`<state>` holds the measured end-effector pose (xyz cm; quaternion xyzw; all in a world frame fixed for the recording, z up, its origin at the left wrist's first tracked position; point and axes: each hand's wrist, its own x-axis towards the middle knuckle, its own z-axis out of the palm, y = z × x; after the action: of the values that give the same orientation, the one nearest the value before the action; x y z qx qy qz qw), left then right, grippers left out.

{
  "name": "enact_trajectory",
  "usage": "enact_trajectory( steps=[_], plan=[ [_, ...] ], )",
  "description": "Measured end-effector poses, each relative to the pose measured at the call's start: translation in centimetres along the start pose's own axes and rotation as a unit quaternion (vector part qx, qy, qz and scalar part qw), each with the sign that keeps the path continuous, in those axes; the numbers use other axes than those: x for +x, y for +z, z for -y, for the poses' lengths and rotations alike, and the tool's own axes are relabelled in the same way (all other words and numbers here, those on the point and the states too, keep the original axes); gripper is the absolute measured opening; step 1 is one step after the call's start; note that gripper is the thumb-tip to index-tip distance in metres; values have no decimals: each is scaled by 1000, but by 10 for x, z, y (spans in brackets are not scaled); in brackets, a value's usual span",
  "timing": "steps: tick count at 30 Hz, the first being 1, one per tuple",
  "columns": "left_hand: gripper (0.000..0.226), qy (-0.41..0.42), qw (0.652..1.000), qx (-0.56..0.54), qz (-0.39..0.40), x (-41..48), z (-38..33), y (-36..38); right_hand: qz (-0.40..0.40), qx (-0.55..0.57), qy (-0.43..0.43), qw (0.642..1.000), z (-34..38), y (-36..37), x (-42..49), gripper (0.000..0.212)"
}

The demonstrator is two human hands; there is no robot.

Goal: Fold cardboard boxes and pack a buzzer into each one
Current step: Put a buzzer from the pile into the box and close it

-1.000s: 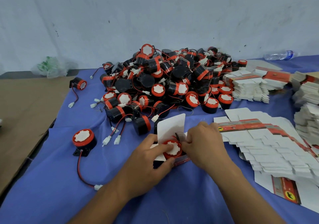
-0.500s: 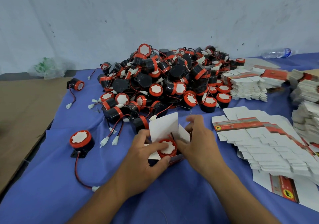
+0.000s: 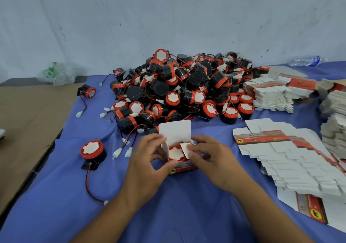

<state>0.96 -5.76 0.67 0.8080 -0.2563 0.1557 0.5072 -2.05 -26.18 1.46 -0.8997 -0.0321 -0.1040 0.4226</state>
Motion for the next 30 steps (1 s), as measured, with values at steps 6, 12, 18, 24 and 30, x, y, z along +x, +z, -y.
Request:
enact_trajectory(
  steps=[6, 12, 18, 24, 30],
  plan=[
    [25, 55, 992, 94, 69, -2, -3, 14, -57, 126, 45, 989, 1, 16, 8, 2],
    [9, -1, 999, 36, 0, 2, 1, 11, 8, 203, -2, 979, -2, 13, 11, 55],
    [56, -131, 982, -115, 70, 4, 7, 11, 12, 289, 74, 954, 0, 14, 12, 9],
    [29, -51, 988, -100, 110, 3, 9, 7, 20, 262, 7, 965, 2, 18, 13, 37],
    [36, -38, 987, -72, 138, 2, 11, -1, 105, 165, -54, 979, -2, 3, 5, 39]
  ],
)
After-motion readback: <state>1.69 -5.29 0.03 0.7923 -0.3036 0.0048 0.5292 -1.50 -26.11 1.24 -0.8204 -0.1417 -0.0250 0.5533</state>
